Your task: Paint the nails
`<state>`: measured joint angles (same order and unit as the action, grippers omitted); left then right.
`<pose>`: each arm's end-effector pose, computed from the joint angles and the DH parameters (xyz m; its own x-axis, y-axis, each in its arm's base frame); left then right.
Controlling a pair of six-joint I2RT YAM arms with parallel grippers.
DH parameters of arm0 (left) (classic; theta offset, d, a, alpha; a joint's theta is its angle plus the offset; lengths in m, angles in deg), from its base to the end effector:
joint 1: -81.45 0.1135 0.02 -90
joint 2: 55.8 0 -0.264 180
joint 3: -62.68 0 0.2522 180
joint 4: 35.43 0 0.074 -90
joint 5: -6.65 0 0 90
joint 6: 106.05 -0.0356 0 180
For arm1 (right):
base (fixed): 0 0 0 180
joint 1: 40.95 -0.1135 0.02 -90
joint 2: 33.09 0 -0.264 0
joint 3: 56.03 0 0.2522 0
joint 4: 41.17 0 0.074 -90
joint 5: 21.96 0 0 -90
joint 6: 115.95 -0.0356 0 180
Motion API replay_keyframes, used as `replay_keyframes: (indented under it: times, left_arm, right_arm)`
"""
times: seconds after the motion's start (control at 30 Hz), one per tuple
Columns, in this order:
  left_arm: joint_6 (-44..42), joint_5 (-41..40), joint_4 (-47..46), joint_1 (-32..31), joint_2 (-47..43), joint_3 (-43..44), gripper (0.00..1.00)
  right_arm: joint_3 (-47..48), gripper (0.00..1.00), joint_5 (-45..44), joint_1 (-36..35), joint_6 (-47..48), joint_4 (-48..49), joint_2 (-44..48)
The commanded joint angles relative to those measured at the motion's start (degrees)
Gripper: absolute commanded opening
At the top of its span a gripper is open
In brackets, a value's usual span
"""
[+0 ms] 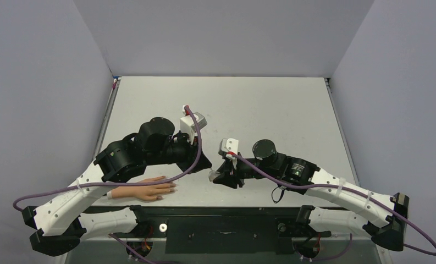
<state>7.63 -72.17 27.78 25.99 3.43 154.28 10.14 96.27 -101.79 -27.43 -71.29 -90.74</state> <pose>0.1029 -0.1616 0.4195 -0.6287 0.2184 -0.7464 0.7098 0.5534 -0.4359 0.0955 0.2057 0.3351 -0.2047 -0.3202 -0.9250 -0.9787 0.0535 0.1981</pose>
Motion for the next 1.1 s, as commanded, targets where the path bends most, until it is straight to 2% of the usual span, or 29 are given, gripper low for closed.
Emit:
replay_keyframes:
  times: [0.0,0.67,1.07]
  left_arm:
    - [-0.3,1.2,-3.1,-0.2,-0.4,0.9,0.00]
    - [0.1,1.3,-4.4,-0.3,-0.4,-2.5,0.00]
    - [-2.1,6.5,-4.8,-0.3,-0.6,-4.6,0.00]
  right_arm:
    - [3.0,0.00,-0.9,-0.3,0.9,3.2,0.2]
    - [4.3,0.00,-0.9,-0.3,1.0,2.8,-0.4]
    - [6.3,0.00,-1.3,-0.3,1.0,1.9,-1.2]
